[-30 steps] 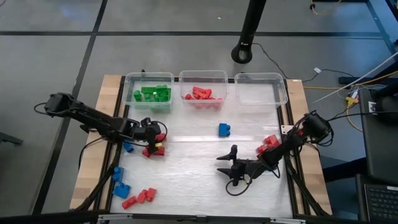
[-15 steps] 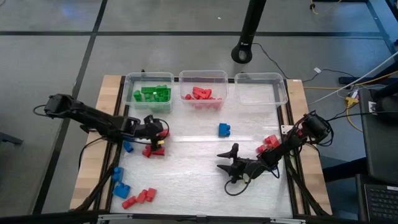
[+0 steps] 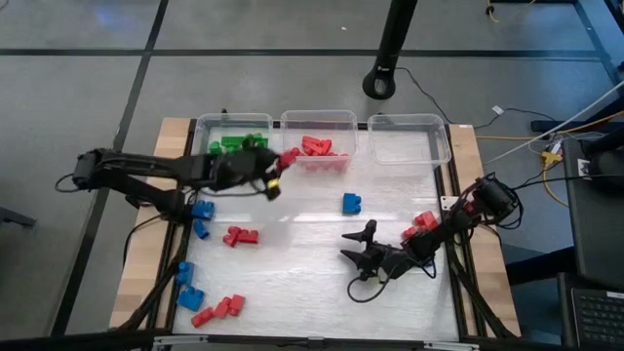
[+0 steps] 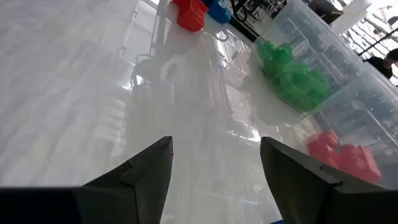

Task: Sort blocks
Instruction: Put the red game piece into the middle transparent bin

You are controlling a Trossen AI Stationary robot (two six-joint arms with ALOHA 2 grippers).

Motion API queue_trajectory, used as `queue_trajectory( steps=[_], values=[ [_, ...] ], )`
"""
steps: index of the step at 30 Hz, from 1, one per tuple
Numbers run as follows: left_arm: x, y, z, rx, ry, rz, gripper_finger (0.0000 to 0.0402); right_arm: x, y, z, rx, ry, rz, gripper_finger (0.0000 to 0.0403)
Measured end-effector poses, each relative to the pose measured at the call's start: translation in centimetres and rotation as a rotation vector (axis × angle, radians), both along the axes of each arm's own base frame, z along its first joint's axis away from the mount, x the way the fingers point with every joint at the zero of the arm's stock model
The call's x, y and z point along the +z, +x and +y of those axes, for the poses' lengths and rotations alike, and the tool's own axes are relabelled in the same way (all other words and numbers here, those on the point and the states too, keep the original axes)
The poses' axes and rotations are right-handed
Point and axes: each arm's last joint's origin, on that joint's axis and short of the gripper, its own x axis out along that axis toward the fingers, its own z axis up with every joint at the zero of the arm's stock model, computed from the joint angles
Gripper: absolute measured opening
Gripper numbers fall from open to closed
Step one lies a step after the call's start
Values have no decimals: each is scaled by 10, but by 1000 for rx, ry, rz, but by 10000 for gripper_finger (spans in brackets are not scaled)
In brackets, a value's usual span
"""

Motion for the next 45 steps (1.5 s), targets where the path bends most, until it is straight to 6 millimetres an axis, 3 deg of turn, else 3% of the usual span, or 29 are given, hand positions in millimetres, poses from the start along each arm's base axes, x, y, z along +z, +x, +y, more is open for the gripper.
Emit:
queue_trajectory(
  steps=[4,12,16,22,28,35,40,45],
  values=[
    [6,21,34,56,44,64,130,-1,1,-3,-11,15,7,241],
    [-15,49,100,154,-1,168,135,-2,2,-5,-18,12,17,241],
    [-25,51,113,185,-19,201,162,-3,1,-5,-18,8,26,241],
    [-23,50,115,193,-24,199,221,-3,1,-5,-17,6,28,241],
    [1,43,85,99,-77,212,237,-3,1,-5,-17,6,28,241],
    [26,17,-2,-200,-170,284,232,-3,1,-5,-17,7,27,241],
    [14,1,-59,-314,-244,436,233,-3,1,-5,-18,9,25,241],
    [-20,-11,-96,-385,-260,584,228,-3,1,-5,-18,9,25,241]
  ],
)
